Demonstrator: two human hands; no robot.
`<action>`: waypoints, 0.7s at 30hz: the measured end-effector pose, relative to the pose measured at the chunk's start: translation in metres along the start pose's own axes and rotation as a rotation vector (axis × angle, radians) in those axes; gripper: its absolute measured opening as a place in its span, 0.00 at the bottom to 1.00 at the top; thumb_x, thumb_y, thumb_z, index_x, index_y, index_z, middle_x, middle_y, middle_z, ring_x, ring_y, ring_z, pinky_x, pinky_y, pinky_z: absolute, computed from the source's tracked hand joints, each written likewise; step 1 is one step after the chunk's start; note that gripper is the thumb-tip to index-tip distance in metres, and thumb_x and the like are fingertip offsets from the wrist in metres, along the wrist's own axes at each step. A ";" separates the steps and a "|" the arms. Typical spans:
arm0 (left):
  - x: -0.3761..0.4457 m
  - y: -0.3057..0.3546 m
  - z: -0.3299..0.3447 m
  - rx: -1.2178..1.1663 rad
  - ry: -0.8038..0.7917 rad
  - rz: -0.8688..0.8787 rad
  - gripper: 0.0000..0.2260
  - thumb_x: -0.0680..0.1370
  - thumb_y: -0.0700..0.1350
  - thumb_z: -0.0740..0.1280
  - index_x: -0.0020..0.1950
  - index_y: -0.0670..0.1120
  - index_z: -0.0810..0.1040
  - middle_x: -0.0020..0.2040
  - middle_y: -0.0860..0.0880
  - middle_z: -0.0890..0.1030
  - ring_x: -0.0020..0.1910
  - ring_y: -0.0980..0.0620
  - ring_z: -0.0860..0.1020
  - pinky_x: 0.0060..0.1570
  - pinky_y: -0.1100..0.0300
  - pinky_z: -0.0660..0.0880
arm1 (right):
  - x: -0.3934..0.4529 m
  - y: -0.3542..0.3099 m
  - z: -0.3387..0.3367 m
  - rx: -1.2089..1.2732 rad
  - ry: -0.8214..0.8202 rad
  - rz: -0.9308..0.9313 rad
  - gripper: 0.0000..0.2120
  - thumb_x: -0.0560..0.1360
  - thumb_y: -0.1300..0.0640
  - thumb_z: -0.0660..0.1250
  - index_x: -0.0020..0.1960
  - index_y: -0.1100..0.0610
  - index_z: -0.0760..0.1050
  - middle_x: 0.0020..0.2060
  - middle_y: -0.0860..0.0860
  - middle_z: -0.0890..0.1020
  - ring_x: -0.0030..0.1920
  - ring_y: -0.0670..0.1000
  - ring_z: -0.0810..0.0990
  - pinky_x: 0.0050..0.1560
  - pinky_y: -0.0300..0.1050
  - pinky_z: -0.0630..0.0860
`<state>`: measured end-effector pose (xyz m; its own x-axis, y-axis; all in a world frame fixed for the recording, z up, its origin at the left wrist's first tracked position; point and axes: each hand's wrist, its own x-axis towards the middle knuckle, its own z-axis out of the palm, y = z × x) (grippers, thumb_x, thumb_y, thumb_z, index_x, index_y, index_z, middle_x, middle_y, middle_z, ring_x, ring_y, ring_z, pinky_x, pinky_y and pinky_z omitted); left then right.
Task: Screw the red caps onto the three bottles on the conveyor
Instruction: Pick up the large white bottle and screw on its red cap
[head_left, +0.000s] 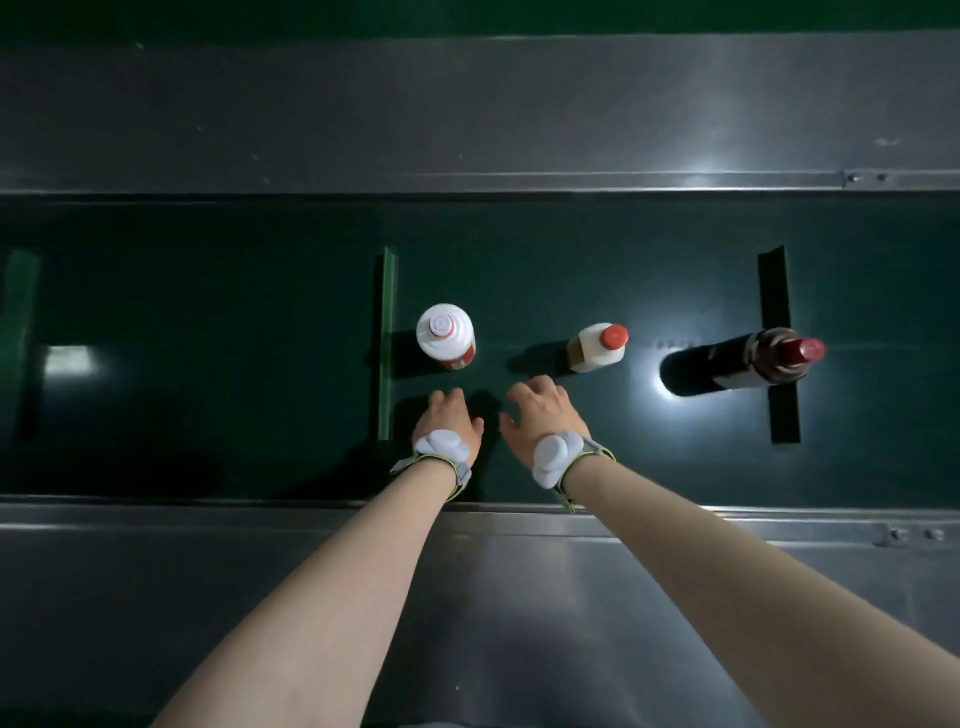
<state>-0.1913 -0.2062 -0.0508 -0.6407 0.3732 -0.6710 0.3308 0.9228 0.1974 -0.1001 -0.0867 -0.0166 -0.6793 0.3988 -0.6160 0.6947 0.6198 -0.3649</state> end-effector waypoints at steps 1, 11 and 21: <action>0.005 0.000 0.007 0.000 0.005 -0.003 0.18 0.85 0.51 0.69 0.69 0.42 0.73 0.69 0.40 0.73 0.61 0.36 0.81 0.56 0.46 0.79 | 0.003 0.006 0.010 0.022 -0.016 0.036 0.16 0.82 0.48 0.64 0.66 0.54 0.75 0.66 0.56 0.74 0.65 0.60 0.73 0.58 0.54 0.77; 0.021 -0.019 0.027 0.015 0.107 0.090 0.10 0.85 0.45 0.66 0.64 0.41 0.76 0.66 0.41 0.72 0.60 0.39 0.78 0.47 0.49 0.75 | 0.017 0.018 0.037 0.140 -0.138 0.171 0.17 0.82 0.47 0.63 0.66 0.54 0.77 0.62 0.56 0.79 0.58 0.60 0.80 0.54 0.48 0.77; -0.050 -0.028 -0.026 -0.361 0.351 0.352 0.13 0.78 0.45 0.76 0.61 0.44 0.83 0.57 0.45 0.82 0.54 0.41 0.82 0.47 0.46 0.80 | -0.003 -0.061 -0.009 0.699 -0.150 0.383 0.18 0.82 0.42 0.62 0.49 0.53 0.84 0.35 0.52 0.86 0.41 0.58 0.87 0.54 0.58 0.85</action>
<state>-0.1867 -0.2485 -0.0045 -0.7459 0.6139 -0.2584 0.3476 0.6898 0.6351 -0.1423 -0.1194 0.0133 -0.3597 0.3725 -0.8555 0.8935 -0.1268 -0.4308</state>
